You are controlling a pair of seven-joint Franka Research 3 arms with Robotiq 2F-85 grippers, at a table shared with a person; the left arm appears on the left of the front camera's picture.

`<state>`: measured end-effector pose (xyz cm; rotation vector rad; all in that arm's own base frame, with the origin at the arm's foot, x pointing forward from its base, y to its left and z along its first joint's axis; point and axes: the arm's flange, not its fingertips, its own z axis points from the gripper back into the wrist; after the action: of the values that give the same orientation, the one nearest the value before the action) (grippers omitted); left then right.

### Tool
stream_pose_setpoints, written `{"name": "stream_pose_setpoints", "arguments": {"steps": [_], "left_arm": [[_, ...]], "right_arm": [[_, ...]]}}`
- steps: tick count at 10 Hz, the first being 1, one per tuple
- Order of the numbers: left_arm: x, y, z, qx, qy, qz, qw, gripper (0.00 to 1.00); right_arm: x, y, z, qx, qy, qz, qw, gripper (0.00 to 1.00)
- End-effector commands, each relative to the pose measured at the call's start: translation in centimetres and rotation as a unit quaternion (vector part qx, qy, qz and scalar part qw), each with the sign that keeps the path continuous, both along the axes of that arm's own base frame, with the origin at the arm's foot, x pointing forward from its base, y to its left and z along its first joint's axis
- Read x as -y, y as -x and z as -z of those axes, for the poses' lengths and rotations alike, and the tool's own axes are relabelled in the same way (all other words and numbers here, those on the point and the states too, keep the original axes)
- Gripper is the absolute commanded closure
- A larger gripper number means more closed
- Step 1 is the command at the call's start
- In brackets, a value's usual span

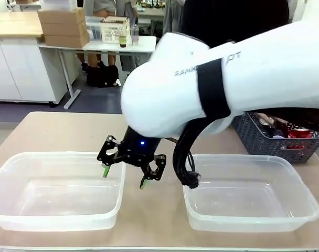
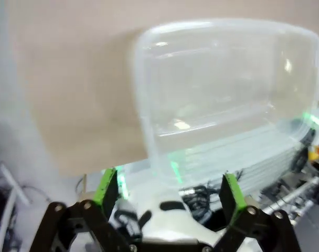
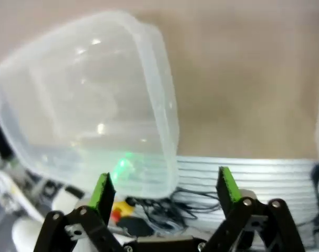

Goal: Sort the waste into each basket.
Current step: Pick up the Organizing box on the left side of the table and lift it.

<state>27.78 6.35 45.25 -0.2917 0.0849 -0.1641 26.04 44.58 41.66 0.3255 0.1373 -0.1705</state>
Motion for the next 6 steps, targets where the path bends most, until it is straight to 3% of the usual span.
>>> {"name": "stream_pose_setpoints", "arguments": {"steps": [1,4,6], "left_arm": [[4.0,5.2,10.2,-0.029,-0.040,-0.014,0.999,0.00],[7.1,6.7,14.7,-0.069,-0.022,0.020,0.997,0.00],[7.0,6.9,14.8,-0.064,-0.015,0.015,0.998,0.00]], "right_arm": [[-5.3,-2.4,-0.2,-0.022,0.089,0.059,0.994,0.00],[-8.2,-3.5,1.6,-0.046,0.130,0.017,0.990,0.00],[-9.7,-4.2,3.8,-0.065,0.158,-0.007,0.985,0.00]]}}
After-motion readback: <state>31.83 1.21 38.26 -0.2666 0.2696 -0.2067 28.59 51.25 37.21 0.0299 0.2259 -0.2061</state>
